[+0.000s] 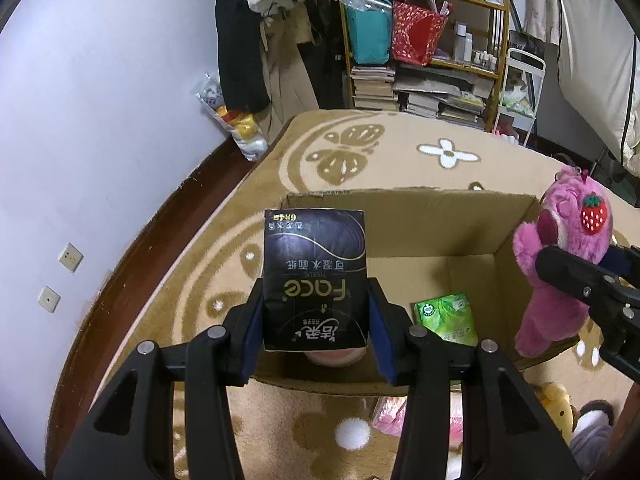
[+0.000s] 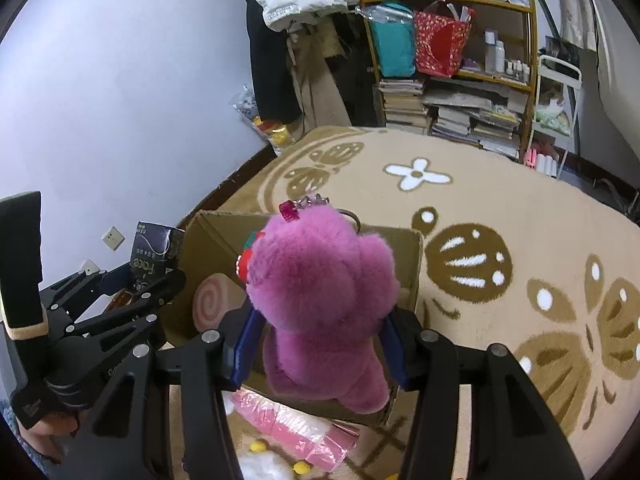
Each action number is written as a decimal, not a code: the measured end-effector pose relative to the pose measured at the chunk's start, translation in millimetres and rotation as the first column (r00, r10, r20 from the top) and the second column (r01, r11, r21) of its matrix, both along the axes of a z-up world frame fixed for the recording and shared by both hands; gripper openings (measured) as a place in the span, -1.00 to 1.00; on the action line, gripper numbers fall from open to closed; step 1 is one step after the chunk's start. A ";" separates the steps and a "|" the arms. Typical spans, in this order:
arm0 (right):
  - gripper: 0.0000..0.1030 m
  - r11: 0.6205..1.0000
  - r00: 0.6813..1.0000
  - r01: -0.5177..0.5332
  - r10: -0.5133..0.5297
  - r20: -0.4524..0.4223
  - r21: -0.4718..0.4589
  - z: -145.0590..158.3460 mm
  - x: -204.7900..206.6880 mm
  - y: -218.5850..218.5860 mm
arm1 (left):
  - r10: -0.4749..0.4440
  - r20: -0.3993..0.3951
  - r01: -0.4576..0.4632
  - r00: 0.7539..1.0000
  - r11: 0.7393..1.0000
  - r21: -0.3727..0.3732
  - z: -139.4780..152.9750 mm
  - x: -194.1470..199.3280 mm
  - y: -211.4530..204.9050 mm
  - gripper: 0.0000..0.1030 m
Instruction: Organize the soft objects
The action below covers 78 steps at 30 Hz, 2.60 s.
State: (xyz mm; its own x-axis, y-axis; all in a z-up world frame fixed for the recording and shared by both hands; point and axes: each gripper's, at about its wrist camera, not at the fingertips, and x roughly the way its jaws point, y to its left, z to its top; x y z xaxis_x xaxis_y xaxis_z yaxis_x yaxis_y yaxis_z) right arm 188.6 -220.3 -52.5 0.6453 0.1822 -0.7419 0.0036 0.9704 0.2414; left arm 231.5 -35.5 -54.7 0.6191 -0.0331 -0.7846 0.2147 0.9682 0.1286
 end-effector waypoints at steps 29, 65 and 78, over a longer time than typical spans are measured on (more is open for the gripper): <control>1.00 1.000 1.000 0.011 -0.011 0.015 -0.002 25.7 -32.9 -3.7 | 0.046 0.038 -0.045 0.998 0.999 -0.017 28.5 -36.8 21.8 0.97; 1.00 0.995 0.993 0.074 -0.067 -0.097 0.072 -8.6 -128.5 -23.0 | 0.130 -0.269 -0.152 0.954 0.986 -0.062 -24.1 -132.2 36.4 0.97; 1.00 0.986 0.968 0.131 -0.106 -0.227 0.100 -44.9 -124.7 -39.7 | 0.129 -0.443 -0.160 0.887 0.987 -0.032 -72.7 -126.9 37.4 0.97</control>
